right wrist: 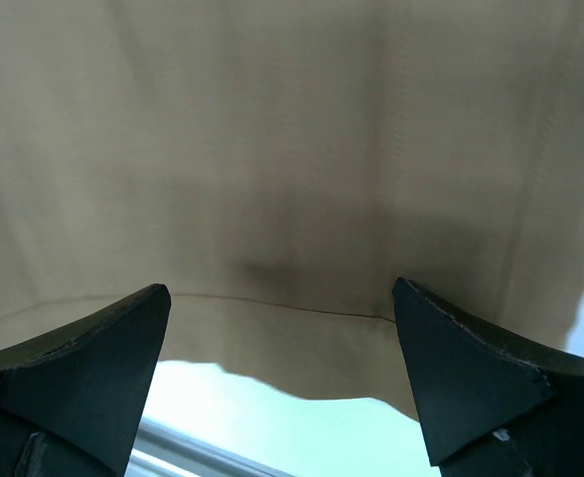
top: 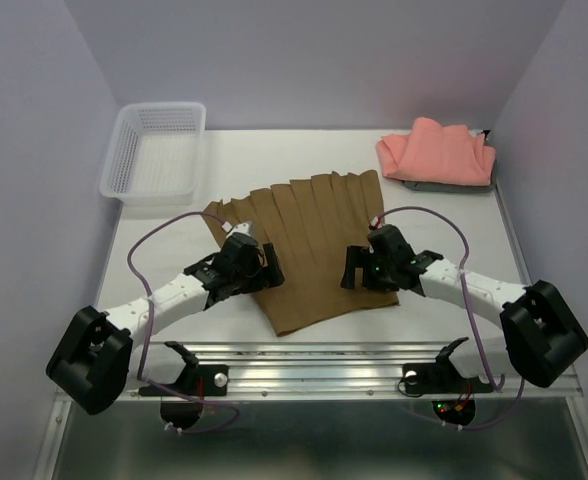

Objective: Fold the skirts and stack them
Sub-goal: Flatten the skirt out, then fold the skirt

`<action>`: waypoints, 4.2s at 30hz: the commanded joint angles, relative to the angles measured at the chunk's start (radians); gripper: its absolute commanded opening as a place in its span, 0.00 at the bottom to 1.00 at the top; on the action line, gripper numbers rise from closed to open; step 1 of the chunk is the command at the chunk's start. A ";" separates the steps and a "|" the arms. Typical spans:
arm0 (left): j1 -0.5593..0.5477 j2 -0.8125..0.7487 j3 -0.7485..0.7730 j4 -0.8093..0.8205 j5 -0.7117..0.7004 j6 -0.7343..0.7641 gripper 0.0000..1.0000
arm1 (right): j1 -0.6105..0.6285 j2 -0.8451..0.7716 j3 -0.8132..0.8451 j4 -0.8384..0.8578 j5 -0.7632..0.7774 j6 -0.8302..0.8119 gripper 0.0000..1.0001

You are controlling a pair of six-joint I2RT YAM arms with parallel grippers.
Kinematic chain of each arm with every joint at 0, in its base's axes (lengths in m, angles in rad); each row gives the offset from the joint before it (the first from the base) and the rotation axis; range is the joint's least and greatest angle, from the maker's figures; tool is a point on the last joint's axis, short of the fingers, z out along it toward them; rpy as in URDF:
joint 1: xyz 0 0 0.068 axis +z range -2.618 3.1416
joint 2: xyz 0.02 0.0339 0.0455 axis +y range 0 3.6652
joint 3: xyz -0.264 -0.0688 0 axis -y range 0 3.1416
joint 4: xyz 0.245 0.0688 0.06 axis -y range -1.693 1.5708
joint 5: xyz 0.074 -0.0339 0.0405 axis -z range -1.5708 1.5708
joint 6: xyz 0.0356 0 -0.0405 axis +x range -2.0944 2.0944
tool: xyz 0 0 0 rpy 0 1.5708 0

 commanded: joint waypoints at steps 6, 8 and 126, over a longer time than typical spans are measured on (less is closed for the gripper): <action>0.005 0.143 -0.069 0.163 0.077 0.016 0.99 | 0.003 0.076 0.009 -0.096 0.237 0.123 1.00; 0.005 0.161 -0.084 0.160 0.091 0.009 0.99 | 0.003 0.091 0.016 -0.096 0.254 0.117 1.00; -0.090 1.114 1.669 0.171 -0.032 0.440 0.00 | 0.359 -0.109 0.250 -0.483 0.485 0.074 0.01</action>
